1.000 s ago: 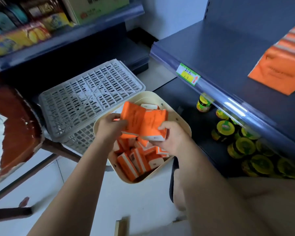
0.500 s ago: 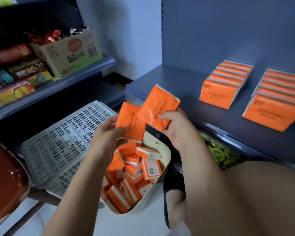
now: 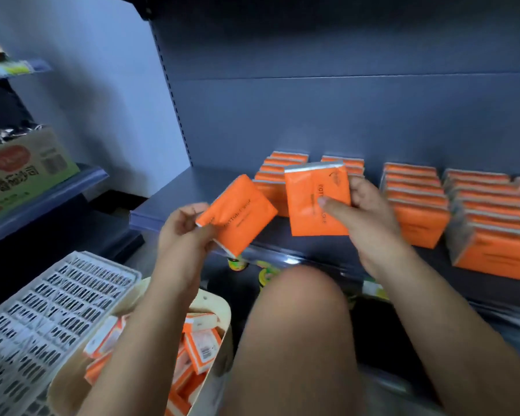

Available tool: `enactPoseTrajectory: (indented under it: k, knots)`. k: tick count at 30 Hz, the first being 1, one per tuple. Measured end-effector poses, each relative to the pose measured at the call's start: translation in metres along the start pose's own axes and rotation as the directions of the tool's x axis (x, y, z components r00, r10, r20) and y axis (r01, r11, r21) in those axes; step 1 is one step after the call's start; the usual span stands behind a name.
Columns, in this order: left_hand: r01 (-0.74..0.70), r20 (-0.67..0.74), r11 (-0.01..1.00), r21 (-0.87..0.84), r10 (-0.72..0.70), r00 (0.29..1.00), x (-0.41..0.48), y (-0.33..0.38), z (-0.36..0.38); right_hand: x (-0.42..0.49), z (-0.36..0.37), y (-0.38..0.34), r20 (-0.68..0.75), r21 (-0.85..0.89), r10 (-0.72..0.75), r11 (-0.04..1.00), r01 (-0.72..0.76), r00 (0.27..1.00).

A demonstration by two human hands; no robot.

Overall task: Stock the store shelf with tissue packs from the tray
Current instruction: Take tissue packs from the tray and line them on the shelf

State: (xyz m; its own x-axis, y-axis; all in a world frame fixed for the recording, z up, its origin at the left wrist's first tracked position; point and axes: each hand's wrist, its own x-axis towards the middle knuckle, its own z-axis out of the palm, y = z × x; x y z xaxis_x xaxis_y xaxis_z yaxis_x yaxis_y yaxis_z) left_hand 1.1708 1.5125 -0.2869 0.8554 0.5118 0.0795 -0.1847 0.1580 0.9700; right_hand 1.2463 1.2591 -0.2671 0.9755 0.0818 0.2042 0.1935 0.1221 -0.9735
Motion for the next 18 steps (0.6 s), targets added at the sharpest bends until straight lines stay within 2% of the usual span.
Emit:
enactPoseTrajectory:
  k: [5, 11, 15, 18]
  knots:
    - [-0.045, 0.135, 0.999, 0.017, 0.043, 0.990, 0.012, 0.017, 0.072, 0.010, -0.084, -0.034, -0.124, -0.133, -0.092, 0.988, 0.076, 0.988]
    - [-0.073, 0.306, 0.997, 0.036, 0.058, 0.950, 0.037, 0.016, 0.135, 0.017, -0.138, -0.053, -0.220, -0.146, -0.135, 0.984, 0.104, 0.966]
    - [-0.106, 0.442, 0.981, 0.165, 0.023, 0.897, 0.044, -0.020, 0.138, 0.020, -0.157, -0.043, -0.226, -0.240, -0.130, 0.968, 0.074, 0.965]
    - [-0.103, 0.488, 0.968, 0.230, -0.023, 0.873, 0.051, -0.034, 0.136, 0.027, -0.165, -0.040, -0.189, -0.340, -0.091, 0.940, 0.022, 0.978]
